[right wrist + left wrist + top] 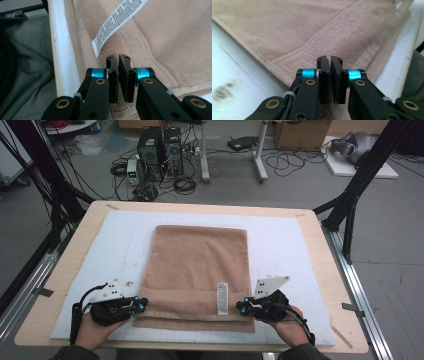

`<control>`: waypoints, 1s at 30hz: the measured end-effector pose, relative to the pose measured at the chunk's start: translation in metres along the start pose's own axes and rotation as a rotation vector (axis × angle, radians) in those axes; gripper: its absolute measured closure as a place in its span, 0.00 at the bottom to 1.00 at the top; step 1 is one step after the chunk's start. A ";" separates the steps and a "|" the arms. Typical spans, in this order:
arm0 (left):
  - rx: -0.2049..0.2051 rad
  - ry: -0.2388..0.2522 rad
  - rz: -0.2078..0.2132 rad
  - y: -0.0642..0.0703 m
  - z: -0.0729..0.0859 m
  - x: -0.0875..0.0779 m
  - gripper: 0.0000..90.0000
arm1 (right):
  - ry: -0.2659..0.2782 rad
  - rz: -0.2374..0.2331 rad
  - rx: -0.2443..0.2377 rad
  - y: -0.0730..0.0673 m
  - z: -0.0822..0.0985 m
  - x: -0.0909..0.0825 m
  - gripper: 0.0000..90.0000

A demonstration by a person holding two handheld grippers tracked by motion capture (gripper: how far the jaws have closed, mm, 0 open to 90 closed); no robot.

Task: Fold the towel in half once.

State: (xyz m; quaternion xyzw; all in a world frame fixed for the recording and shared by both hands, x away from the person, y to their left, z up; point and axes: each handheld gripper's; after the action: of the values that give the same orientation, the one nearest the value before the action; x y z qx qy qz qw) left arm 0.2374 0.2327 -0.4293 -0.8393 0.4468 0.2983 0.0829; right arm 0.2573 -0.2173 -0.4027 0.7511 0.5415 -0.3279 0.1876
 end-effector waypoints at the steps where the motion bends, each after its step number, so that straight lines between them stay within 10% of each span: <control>1: -0.001 -0.016 0.000 0.000 0.002 0.001 0.93 | -0.014 -0.019 0.008 0.001 0.005 0.004 0.94; 7: -0.026 -0.023 0.017 0.002 0.002 0.002 0.72 | 0.017 -0.068 0.047 0.005 0.013 0.013 0.82; 30: -0.039 0.078 -0.032 -0.016 -0.019 0.009 0.38 | 0.122 0.053 0.134 0.033 -0.012 0.018 0.33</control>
State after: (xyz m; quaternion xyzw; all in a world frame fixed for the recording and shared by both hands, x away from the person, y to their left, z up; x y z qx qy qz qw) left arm 0.2622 0.2280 -0.4208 -0.8588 0.4305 0.2725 0.0537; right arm 0.2955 -0.2084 -0.4089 0.7945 0.5088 -0.3120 0.1120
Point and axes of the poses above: each handheld gripper's, and its own axes: x roughly forward along the jaws, z roughly out of its underside, y roughly to its right, and after that the axes turned 1 degree about -y, right-handed
